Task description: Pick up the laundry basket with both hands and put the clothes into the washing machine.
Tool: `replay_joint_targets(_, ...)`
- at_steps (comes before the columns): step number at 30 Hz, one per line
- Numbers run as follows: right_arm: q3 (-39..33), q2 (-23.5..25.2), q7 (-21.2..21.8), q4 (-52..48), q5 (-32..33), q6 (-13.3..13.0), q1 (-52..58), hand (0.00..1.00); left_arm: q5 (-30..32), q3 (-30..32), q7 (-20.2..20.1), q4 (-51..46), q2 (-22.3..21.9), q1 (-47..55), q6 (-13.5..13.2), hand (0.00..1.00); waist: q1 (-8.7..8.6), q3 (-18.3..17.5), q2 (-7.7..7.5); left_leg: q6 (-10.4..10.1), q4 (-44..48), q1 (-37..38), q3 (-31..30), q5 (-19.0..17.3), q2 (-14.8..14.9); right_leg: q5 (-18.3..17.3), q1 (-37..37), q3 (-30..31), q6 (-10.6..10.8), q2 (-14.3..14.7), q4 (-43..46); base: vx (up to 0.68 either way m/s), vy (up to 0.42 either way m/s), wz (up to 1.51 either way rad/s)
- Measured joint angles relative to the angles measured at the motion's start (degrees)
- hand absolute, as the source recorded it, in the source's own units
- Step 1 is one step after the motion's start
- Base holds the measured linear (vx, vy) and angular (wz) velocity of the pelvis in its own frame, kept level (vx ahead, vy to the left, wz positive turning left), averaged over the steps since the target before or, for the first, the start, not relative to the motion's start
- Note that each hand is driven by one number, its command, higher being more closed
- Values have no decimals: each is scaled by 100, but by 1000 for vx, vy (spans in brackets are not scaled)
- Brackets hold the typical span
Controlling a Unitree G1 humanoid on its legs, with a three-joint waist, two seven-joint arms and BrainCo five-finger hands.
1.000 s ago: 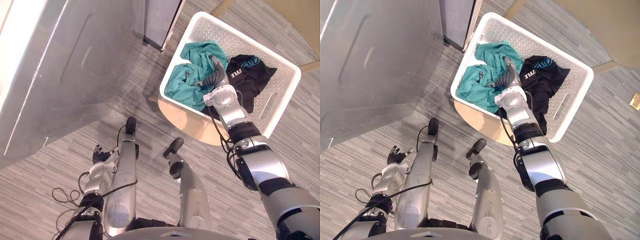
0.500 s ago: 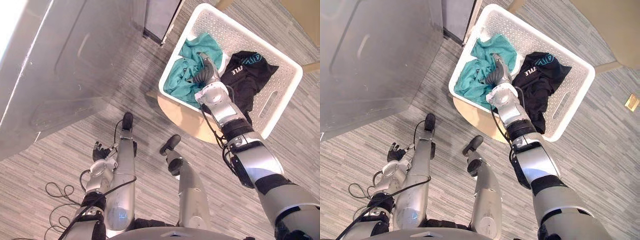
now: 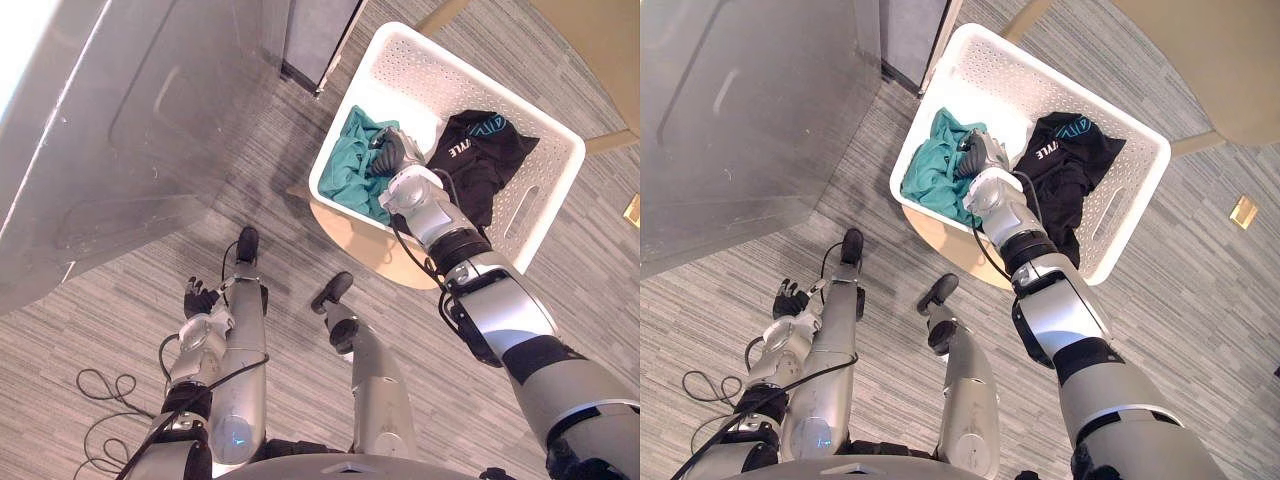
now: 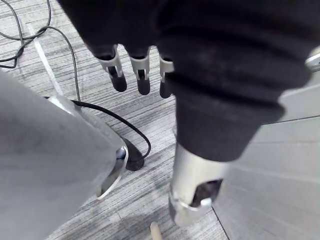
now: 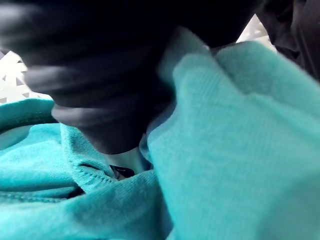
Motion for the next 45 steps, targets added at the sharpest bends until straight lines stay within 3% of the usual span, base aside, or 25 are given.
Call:
replay_joint_targets(5, -63, 147, -11, 19, -150, 73, 10, 100, 0, 14, 44, -10, 12, 0, -2, 0, 1, -50, -80, -12, -7, 2, -5, 7, 41, 11, 9, 1, -15, 49, -44, 28, -18, -2)
replay_joint_targets(7, -295, 188, -48, 17, 63, 84, 62, 100, -1, 13, 44, -11, 6, -9, -2, 0, 10, -52, -85, -17, -9, 7, -7, 10, 45, 13, 16, 0, -18, 56, -47, 42, -27, 0)
replay_joint_targets(11, -1336, 442, -398, -3, 1687, 44, 360, 100, -139, 35, 122, 5, 5, -33, -2, 0, 1, -53, -86, -21, 9, 30, -7, 13, 52, 24, 42, 1, -31, 61, -46, 17, -9, 0)
replay_joint_targets(15, -2174, 852, -813, -198, 3514, -231, 794, 100, -293, 238, 164, 110, -49, -46, 0, 0, -19, -54, -85, -28, -9, 137, 6, 18, 68, 27, 135, 11, -36, 63, -41, 0, 0, 0)
replay_joint_targets(17, -2533, 1111, -937, -654, 4645, -550, 1170, 100, -371, 317, 163, 220, -55, -46, -1, 0, -39, -54, -85, -34, -123, 273, 24, 36, 71, 23, 232, 15, -40, 60, -51, 20, -34, 3)
replay_joint_targets(20, -2789, 1488, -996, -1231, 5839, -1041, 1607, 100, -398, 465, 154, 329, -82, -27, 0, 0, -37, -79, -122, -24, -391, 457, 81, 134, 62, 14, 281, 31, -53, 33, -67, 28, -46, 5)
replay_joint_targets(26, -3392, 1982, -950, -1691, 7372, -1643, 2369, 100, -396, 579, 7, 501, -82, 169, 59, 0, -40, -87, -127, -101, -959, 1017, 49, 456, -84, -177, 546, -53, -57, -157, 122, 52, -59, 20)
replay_joint_targets(32, -3654, 2192, -934, -2281, 8178, -2010, 2882, 100, -386, 867, -202, 834, -17, 556, 216, 0, -78, -89, -123, -67, -1316, 1557, -14, 584, -322, -524, 852, -165, 10, -531, 582, 35, -28, 28)
replay_joint_targets(41, -3591, 2321, -763, -3948, 8229, -2163, 3847, 100, -405, 1009, -417, 897, 15, 1439, 334, 0, -109, -134, -58, 6, -1715, 2721, -30, 587, -821, -1067, 1802, -338, 277, -1264, 1188, 34, 12, 30)
replay_joint_targets(45, -3415, 2403, -686, -4528, 8210, -2158, 4599, 100, -457, 1617, -484, 1185, -195, 1750, 471, 0, -146, -624, 100, 134, -1687, 3071, -66, 459, -986, -1133, 2312, -537, 417, -1403, 1089, 70, 12, 21)
